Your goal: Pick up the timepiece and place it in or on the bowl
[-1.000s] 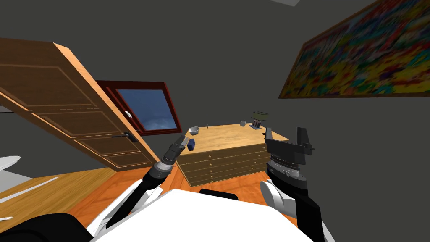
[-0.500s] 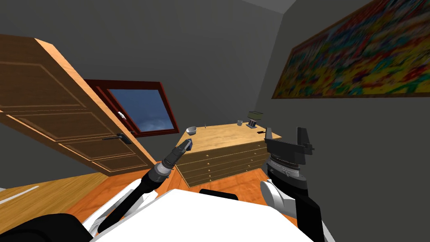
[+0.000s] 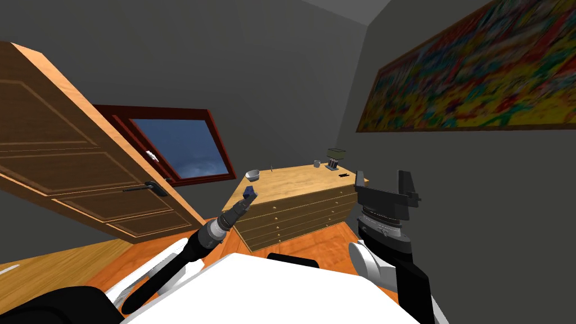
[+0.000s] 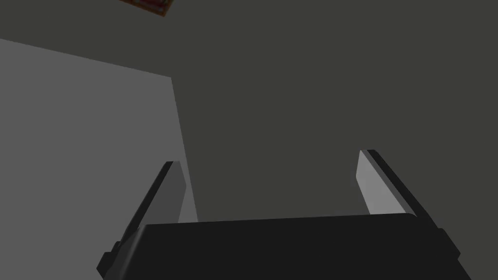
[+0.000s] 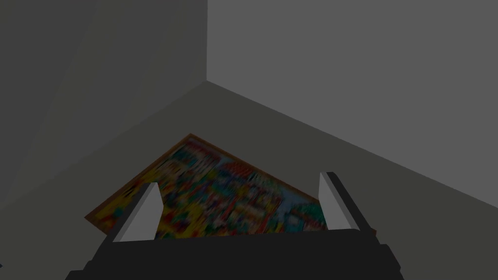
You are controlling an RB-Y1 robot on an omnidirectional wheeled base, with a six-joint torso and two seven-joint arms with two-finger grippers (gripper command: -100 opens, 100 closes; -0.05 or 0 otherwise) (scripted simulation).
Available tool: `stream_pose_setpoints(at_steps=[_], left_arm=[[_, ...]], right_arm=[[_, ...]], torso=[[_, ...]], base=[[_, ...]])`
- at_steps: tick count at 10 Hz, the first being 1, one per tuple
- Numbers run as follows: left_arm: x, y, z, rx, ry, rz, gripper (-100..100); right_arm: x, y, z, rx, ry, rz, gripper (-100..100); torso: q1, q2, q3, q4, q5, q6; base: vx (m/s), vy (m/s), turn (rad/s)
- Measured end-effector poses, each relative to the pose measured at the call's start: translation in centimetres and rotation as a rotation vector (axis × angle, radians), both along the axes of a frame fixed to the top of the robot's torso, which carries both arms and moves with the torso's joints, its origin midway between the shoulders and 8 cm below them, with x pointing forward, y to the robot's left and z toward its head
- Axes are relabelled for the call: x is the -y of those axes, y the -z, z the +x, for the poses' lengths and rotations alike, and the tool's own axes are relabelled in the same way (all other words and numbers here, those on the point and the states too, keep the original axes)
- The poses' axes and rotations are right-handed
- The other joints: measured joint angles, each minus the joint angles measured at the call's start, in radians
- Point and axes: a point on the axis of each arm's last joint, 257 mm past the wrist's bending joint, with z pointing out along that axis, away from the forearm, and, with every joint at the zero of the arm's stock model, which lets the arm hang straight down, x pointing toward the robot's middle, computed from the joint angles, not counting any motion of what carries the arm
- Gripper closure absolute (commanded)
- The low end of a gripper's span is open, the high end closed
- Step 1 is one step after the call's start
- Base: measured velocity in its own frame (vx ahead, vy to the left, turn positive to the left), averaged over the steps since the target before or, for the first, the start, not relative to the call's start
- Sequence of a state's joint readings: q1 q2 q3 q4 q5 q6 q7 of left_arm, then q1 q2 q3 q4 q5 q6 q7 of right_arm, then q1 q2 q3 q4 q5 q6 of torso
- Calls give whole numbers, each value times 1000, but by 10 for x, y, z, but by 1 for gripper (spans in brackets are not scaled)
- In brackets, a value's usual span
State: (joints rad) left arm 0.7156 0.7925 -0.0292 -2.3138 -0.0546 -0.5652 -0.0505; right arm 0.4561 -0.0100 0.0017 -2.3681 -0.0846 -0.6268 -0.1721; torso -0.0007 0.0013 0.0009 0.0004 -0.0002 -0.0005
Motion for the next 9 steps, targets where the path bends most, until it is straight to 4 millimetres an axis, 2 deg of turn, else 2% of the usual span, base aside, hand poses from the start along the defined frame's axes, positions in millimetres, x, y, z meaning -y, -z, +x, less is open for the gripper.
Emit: stream_pose_setpoints(at_steps=[9], left_arm=[[20,57,-31,-90,161,276,-100]], right_arm=[[0,0,0,0,0,0,0]], torso=[[0,-1,0,0,0,0]], base=[[-12,-28,-83]])
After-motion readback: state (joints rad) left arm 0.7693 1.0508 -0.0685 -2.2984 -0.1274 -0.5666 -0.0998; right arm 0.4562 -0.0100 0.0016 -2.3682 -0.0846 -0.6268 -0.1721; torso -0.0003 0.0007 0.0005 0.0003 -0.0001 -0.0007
